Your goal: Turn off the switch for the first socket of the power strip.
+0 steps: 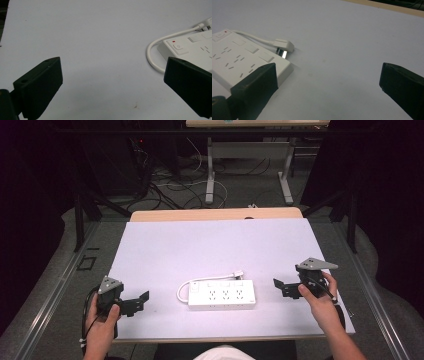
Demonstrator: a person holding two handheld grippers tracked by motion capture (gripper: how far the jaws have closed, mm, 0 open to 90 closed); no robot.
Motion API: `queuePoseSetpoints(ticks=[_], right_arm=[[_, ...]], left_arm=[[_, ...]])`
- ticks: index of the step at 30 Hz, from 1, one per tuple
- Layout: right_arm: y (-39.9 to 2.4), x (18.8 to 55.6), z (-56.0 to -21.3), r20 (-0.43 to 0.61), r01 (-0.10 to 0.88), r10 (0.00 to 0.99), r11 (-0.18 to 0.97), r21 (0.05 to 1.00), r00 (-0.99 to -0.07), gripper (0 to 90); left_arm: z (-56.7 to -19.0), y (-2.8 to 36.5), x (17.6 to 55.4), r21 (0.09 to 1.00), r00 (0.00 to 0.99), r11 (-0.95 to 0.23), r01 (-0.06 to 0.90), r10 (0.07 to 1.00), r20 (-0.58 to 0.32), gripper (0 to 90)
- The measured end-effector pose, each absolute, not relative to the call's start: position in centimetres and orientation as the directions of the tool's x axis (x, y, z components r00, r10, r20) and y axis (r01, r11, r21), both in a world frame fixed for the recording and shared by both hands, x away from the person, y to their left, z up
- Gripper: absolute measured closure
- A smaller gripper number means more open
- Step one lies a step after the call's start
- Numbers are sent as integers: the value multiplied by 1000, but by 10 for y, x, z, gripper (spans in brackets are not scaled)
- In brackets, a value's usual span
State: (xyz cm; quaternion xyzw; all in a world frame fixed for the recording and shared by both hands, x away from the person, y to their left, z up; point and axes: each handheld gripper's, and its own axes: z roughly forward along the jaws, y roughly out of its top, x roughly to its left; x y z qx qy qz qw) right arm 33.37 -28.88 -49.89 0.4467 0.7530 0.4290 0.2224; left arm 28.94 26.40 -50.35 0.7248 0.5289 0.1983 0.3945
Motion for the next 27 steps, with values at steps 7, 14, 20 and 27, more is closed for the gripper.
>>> queuePoseSetpoints(ticks=[7, 14, 20, 27], right_arm=[[-306, 336, -509, 44, 503, 896, 208, 839, -442, 12], [-320, 337, -519, 24, 513, 923, 191, 837, -383, 12], [-333, 336, -522, 31, 518, 940, 160, 840, -341, 12], [-340, 335, -530, 48, 531, 947, 135, 837, -317, 12]], left_arm=[[-504, 264, 290, 782, 363, -130, 610, 923, -129, 18], [-504, 264, 292, 782, 362, -125, 610, 922, -135, 18], [-505, 265, 293, 778, 359, -127, 615, 923, -134, 18], [-509, 265, 295, 773, 355, -124, 623, 925, -138, 18]])
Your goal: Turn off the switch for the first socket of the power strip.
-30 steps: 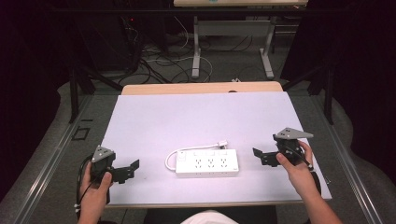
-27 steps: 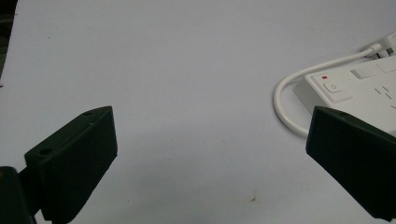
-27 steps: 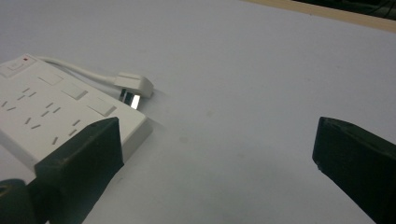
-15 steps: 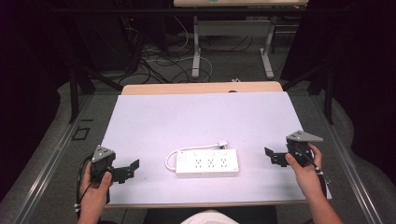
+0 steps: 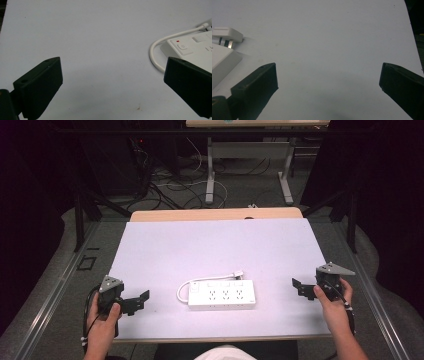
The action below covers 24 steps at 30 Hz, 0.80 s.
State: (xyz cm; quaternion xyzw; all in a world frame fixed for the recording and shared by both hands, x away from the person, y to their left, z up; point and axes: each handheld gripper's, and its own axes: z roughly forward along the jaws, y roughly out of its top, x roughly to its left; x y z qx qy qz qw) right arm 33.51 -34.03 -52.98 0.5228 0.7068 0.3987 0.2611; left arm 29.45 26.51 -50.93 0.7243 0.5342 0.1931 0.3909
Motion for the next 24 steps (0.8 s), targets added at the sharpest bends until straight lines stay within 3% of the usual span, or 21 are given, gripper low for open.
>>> queuePoseSetpoints(ticks=[24], right_arm=[[-346, 335, -540, 54, 547, 950, 129, 827, -306, 12]], left_arm=[[-512, 267, 296, 772, 351, -119, 624, 926, -141, 19]])
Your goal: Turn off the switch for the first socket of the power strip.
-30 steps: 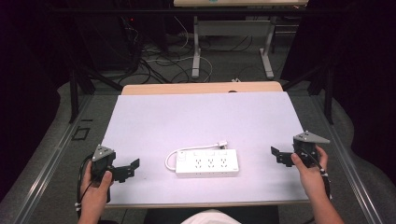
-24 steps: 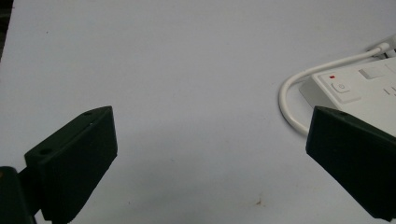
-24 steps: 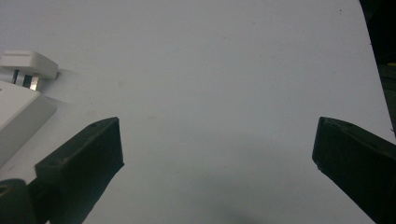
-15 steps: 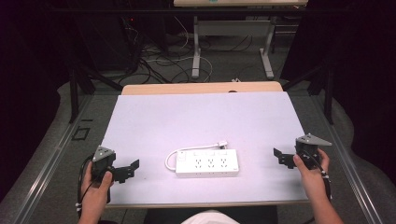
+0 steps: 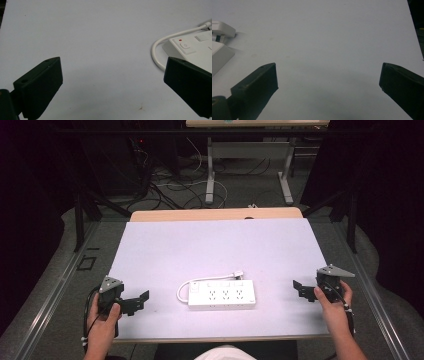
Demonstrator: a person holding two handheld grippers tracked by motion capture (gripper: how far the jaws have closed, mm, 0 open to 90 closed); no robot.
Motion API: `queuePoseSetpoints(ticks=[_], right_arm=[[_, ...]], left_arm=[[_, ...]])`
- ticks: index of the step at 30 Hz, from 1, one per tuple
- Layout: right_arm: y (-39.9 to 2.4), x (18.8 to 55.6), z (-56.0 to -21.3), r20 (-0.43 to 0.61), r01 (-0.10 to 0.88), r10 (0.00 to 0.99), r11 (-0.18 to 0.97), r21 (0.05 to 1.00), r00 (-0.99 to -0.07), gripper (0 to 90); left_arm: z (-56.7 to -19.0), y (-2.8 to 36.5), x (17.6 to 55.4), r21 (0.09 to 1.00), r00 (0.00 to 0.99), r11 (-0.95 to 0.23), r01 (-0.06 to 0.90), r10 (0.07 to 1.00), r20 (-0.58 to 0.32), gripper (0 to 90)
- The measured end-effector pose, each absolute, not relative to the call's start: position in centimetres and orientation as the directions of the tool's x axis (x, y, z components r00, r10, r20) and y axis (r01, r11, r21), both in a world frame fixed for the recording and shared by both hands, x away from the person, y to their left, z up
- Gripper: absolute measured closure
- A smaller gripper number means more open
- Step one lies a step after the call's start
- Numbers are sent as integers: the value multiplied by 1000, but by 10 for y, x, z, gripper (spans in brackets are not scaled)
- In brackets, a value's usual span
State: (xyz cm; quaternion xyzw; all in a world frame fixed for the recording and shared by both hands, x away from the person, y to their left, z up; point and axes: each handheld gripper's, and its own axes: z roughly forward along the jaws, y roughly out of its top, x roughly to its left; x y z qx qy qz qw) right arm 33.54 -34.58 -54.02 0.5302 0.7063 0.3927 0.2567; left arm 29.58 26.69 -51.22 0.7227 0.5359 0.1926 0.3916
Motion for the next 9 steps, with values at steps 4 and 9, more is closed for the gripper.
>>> queuePoseSetpoints(ticks=[4, 9], right_arm=[[-345, 335, -541, 69, 555, 950, 119, 823, -305, 13], [-345, 336, -541, 85, 556, 948, 107, 825, -308, 14]], left_arm=[[-512, 267, 296, 774, 352, -117, 622, 925, -143, 19], [-512, 267, 297, 773, 348, -113, 625, 926, -146, 19]])
